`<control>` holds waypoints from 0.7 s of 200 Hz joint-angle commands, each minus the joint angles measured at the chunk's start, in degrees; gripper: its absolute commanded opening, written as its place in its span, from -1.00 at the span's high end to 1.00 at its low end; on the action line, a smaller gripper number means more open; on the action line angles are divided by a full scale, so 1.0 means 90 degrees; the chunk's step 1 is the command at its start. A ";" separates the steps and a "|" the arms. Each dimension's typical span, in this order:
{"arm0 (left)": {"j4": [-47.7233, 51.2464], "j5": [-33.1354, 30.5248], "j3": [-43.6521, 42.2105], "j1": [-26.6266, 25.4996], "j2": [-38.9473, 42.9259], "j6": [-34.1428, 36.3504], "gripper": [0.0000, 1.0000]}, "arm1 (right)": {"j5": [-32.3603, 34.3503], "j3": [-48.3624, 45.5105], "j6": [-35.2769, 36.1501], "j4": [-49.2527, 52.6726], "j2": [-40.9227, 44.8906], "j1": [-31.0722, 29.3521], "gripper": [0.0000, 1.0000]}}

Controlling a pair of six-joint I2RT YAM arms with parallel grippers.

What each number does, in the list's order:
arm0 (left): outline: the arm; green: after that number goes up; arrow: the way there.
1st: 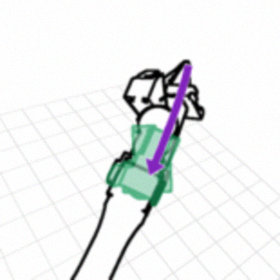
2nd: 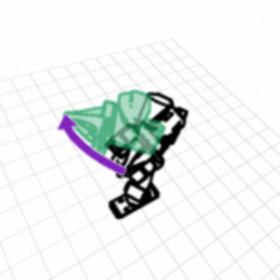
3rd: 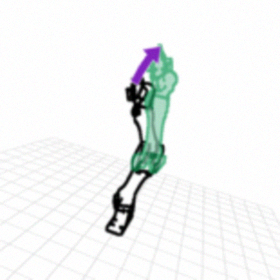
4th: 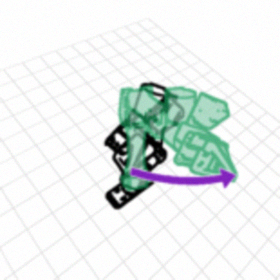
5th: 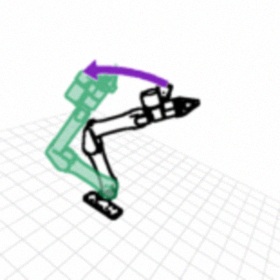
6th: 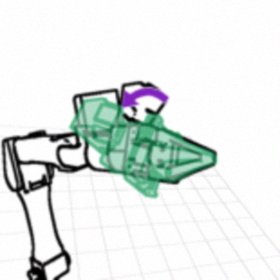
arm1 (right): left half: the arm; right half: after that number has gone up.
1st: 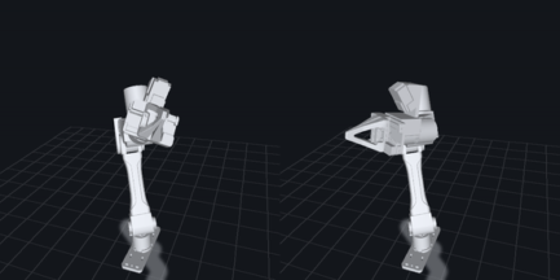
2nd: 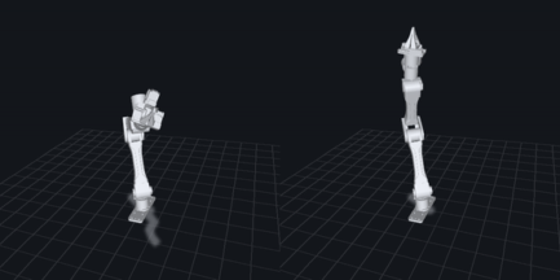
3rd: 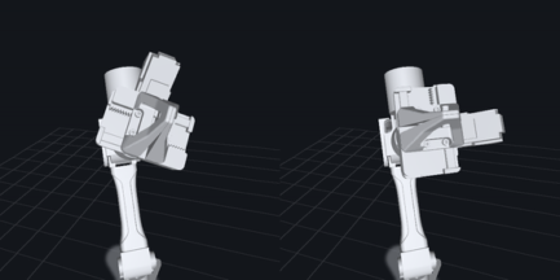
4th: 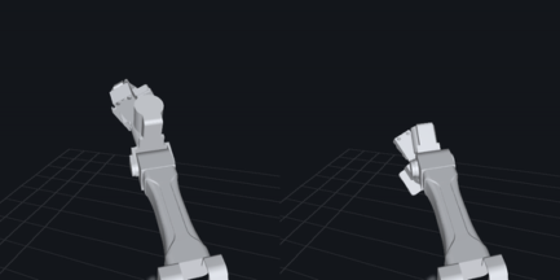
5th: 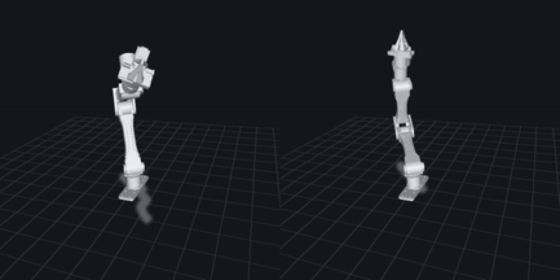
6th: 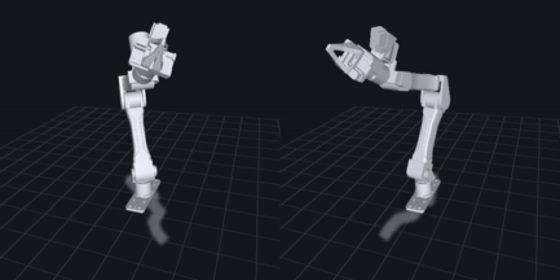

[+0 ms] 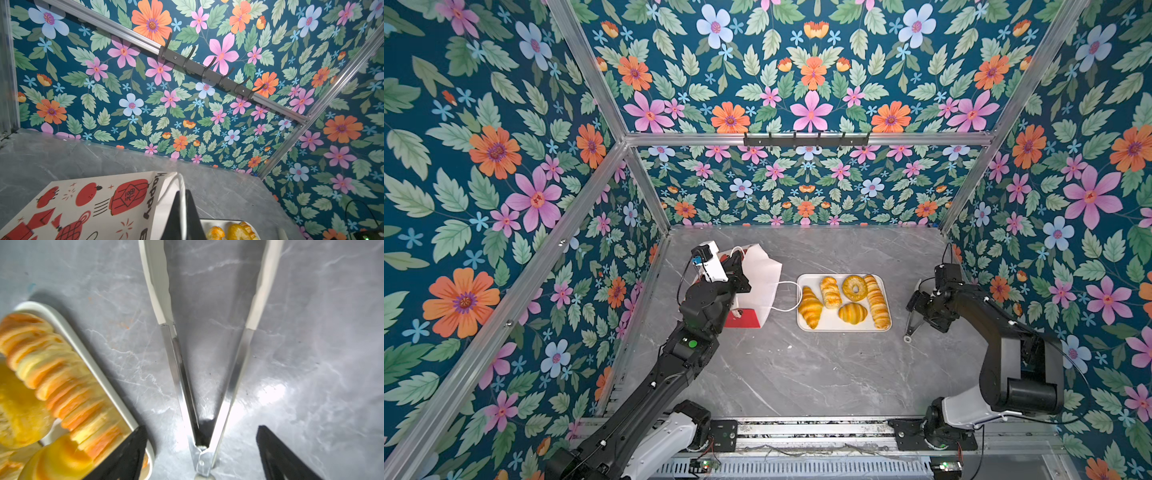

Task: Take the fake bread out of the paper bag
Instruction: 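Lift the paper bag upright and set it beside the tray with the left gripper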

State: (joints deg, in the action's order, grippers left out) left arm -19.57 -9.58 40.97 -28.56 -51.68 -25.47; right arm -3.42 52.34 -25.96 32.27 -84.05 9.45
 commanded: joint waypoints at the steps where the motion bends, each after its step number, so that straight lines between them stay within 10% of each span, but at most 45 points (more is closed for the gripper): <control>1: -0.0016 0.0446 0.0240 -0.0003 -0.0126 -0.0731 1.00 | 0.0204 -0.0086 -0.0035 0.0076 0.0370 -0.0001 -0.85; 140: -0.0934 0.1816 0.1502 -0.0108 -0.1516 -0.1641 1.00 | -0.0650 -0.0632 -0.0117 -0.0416 0.1185 0.0004 -0.91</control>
State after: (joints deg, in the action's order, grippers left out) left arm -24.64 3.79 52.71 -29.41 -63.64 -40.12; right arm -7.70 46.87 -26.61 30.30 -73.65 9.50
